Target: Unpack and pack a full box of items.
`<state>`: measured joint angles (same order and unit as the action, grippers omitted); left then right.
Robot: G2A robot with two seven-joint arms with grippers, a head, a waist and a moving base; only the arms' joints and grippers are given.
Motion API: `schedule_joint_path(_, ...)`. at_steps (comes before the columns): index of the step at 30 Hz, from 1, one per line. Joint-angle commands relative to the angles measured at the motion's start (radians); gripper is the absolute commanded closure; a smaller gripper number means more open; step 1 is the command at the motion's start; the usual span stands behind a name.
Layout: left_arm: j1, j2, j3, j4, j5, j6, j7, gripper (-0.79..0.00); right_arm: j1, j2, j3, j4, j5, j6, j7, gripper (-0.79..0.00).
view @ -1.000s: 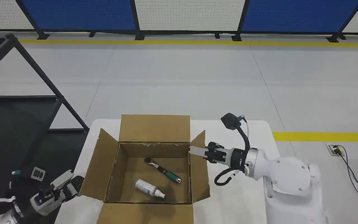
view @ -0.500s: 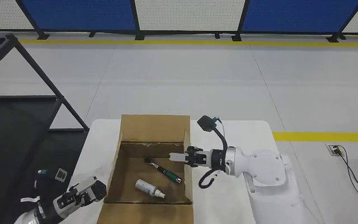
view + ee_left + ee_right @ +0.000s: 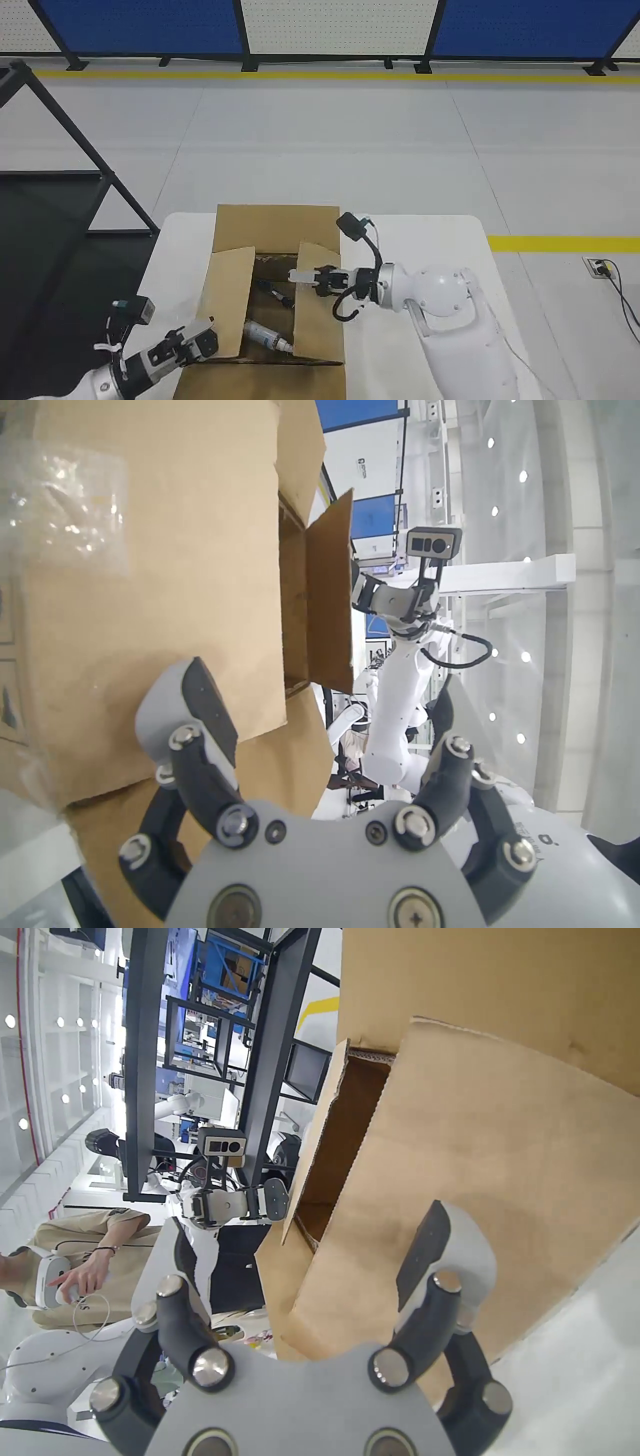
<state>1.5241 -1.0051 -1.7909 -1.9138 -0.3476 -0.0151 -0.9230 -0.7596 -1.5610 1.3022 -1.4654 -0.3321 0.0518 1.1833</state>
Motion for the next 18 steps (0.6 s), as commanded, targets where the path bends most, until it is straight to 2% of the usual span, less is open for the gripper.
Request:
schedule_joint_path(1,-0.007,0.001,0.015,0.006,0.006,0.009,0.001,-0.785,0.0,0.001,-0.011,0.034,0.016,-0.007,-0.01,-0.785)
schedule_joint_path(9,-0.019,0.004,0.045,0.021,0.032,0.021,0.004,-0.785,0.009,0.008,-0.05,0.115,0.038,-0.01,-0.032,-0.785)
schedule_joint_path(18,-0.025,0.007,0.064,0.035,0.049,0.024,0.014,-0.785,0.025,0.019,-0.072,0.146,0.048,-0.001,-0.038,-0.785)
